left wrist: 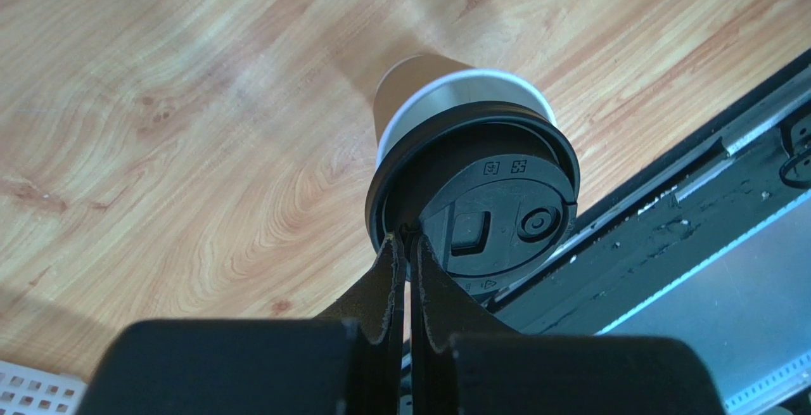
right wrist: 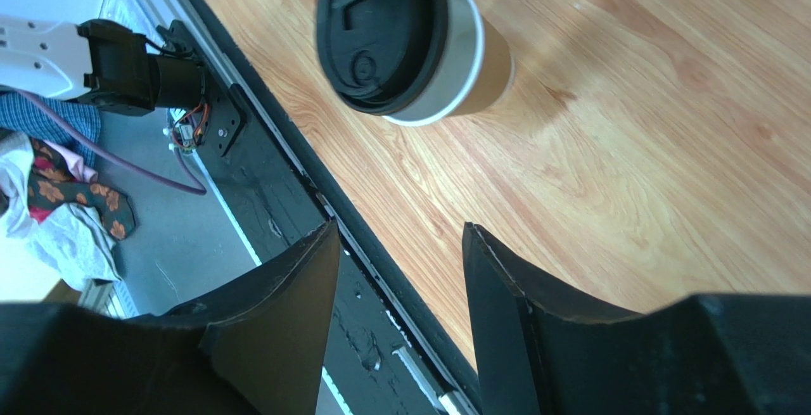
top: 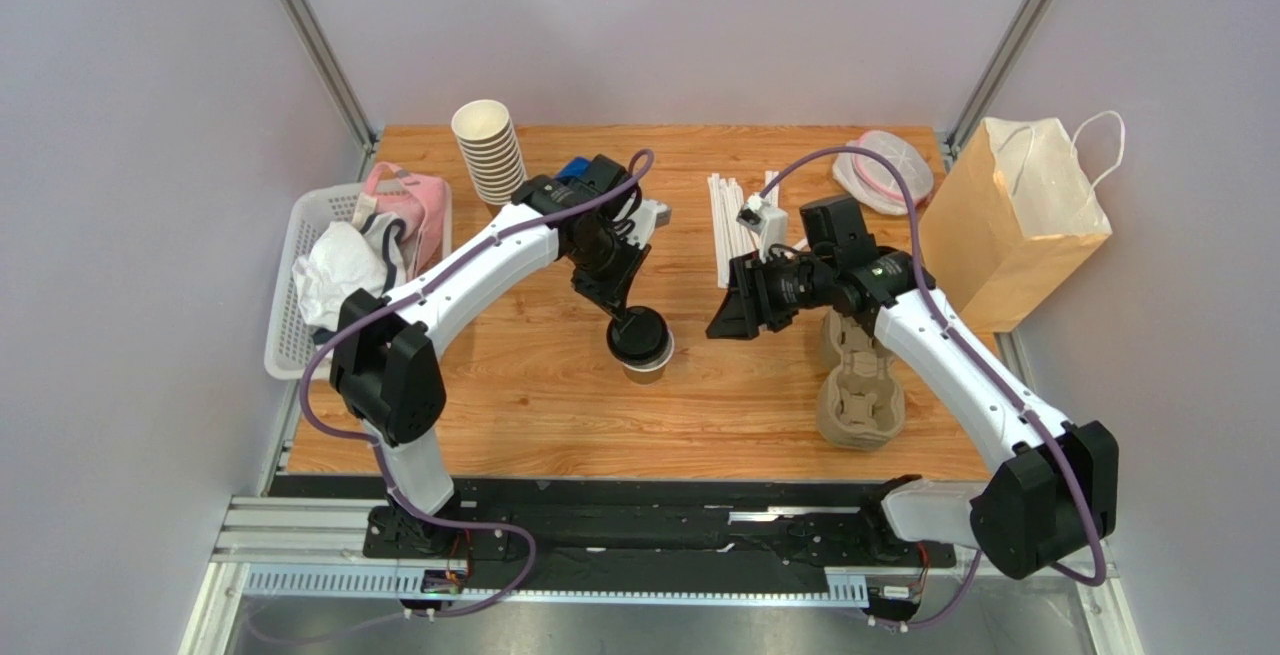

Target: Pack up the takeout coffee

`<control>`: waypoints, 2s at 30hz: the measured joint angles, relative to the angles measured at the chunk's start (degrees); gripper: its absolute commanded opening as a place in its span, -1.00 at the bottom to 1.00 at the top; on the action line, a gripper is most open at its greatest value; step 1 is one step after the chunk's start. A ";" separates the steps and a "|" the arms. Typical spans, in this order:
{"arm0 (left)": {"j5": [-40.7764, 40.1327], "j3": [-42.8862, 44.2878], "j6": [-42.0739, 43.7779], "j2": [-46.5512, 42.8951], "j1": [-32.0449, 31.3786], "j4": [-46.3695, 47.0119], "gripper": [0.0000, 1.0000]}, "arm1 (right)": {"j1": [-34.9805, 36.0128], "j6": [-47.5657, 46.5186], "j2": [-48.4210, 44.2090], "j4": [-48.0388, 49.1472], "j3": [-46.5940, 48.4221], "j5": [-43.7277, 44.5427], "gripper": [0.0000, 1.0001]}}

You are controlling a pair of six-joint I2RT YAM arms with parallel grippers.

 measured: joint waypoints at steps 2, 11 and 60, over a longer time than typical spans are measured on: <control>-0.74 1.01 -0.39 0.68 -0.31 0.07 -1.00 | 1.33 -0.04 0.02 1.49 -0.31 -0.07 0.08; -2.40 2.19 -1.42 3.82 -1.64 0.24 -1.00 | 2.71 -0.02 1.81 3.96 -0.79 -0.50 0.07; -2.62 3.56 -1.31 6.14 -2.25 -1.62 -0.90 | 6.25 0.72 3.63 6.34 -0.79 -3.54 0.05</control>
